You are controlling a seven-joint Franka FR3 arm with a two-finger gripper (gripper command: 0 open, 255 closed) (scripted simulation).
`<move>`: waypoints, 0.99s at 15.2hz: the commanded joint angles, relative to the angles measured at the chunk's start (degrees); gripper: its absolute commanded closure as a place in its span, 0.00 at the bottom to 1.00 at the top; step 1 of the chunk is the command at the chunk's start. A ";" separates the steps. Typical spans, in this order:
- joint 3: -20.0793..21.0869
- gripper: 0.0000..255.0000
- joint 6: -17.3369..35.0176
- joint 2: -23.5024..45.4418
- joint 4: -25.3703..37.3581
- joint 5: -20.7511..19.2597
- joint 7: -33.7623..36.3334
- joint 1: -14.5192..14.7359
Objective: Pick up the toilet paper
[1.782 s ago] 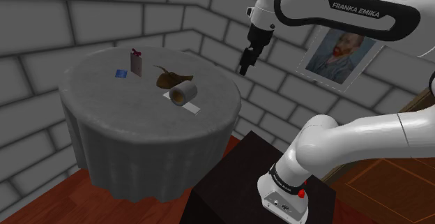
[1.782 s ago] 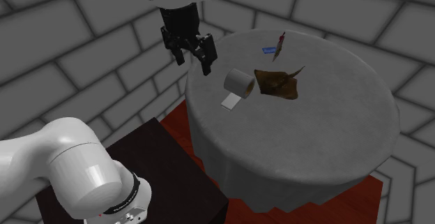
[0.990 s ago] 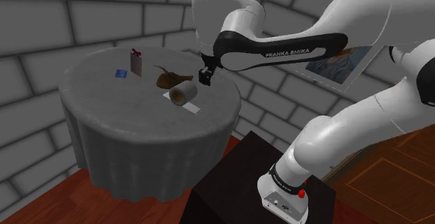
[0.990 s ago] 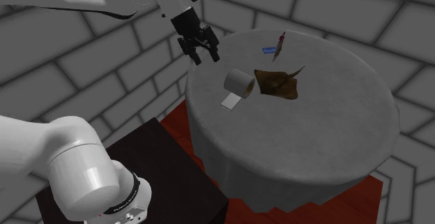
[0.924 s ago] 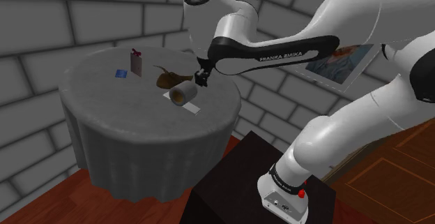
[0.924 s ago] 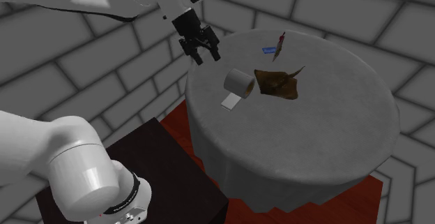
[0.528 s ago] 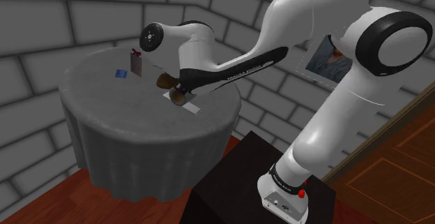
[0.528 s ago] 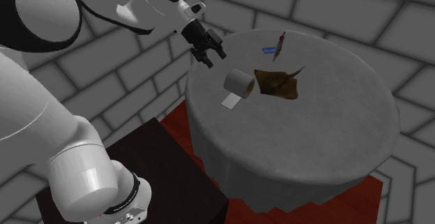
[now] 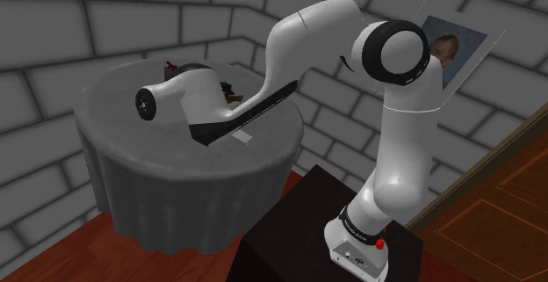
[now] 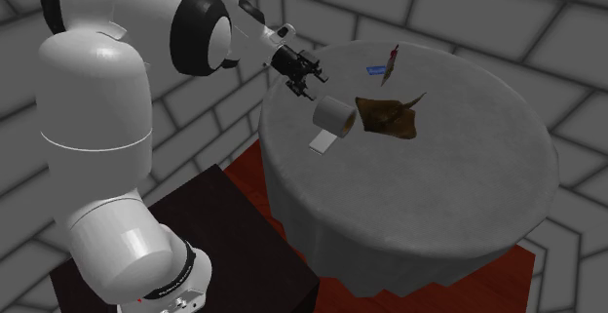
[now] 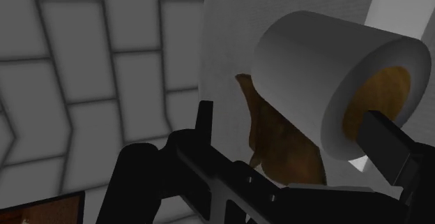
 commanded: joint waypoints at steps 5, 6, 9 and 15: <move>-1.10 0.00 0.04 4.11 0.74 -1.89 2.98 1.05; -1.31 0.00 0.23 5.00 0.80 -2.18 3.70 1.21; -1.32 1.00 0.22 5.04 0.85 -2.19 3.70 1.23; -1.32 1.00 0.20 5.05 0.87 -2.19 3.69 1.24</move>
